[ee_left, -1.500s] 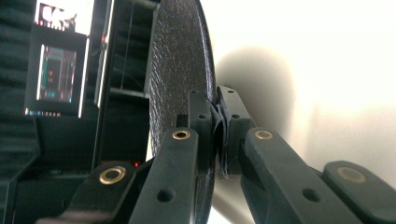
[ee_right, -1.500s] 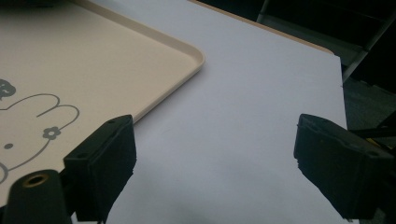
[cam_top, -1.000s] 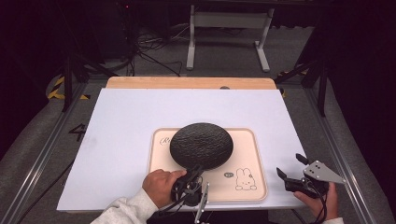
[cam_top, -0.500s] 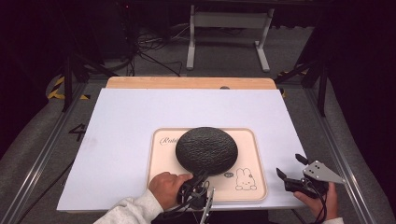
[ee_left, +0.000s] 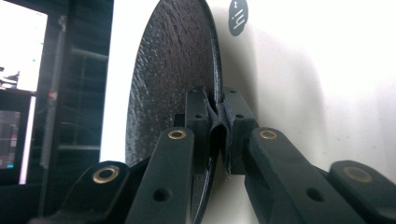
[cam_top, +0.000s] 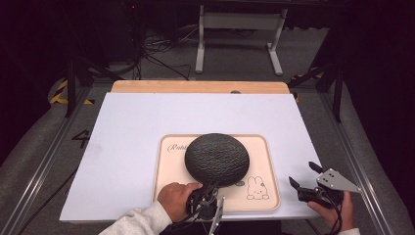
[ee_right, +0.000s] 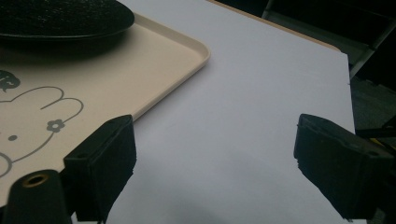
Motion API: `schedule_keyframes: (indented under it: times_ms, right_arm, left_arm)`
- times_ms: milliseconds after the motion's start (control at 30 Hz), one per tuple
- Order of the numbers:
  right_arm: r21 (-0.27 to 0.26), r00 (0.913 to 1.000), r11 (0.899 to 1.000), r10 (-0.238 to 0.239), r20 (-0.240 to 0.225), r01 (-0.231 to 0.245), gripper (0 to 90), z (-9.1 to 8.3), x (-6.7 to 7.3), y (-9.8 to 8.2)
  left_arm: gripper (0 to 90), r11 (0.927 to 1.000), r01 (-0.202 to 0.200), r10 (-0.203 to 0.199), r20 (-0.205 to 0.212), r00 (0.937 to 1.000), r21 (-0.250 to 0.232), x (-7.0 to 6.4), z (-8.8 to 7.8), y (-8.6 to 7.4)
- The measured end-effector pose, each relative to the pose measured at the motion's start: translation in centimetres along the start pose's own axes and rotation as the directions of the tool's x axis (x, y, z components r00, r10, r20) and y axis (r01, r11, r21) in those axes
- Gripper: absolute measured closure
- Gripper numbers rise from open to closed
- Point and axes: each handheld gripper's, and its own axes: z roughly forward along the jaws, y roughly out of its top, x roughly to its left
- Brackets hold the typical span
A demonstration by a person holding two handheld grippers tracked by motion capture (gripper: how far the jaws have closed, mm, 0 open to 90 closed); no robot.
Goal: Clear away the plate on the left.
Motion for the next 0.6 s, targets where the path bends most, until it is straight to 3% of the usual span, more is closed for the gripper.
schedule_keyframes:
  times_ms: [67,600]
  right_arm:
    - [-0.001,1.0000,1.000,0.000,-0.002,0.000,13.6,0.04,-0.02,-0.02]
    - [0.001,1.0000,1.000,-0.002,-0.005,0.002,13.6,0.03,0.01,-0.02]
  left_arm:
    - [81.7,0.9998,0.022,-0.022,0.014,0.9997,-0.003,0.02,0.03,-0.10]
    - [76.0,0.9992,0.038,-0.038,0.084,0.9958,0.010,-0.44,0.75,-0.23]
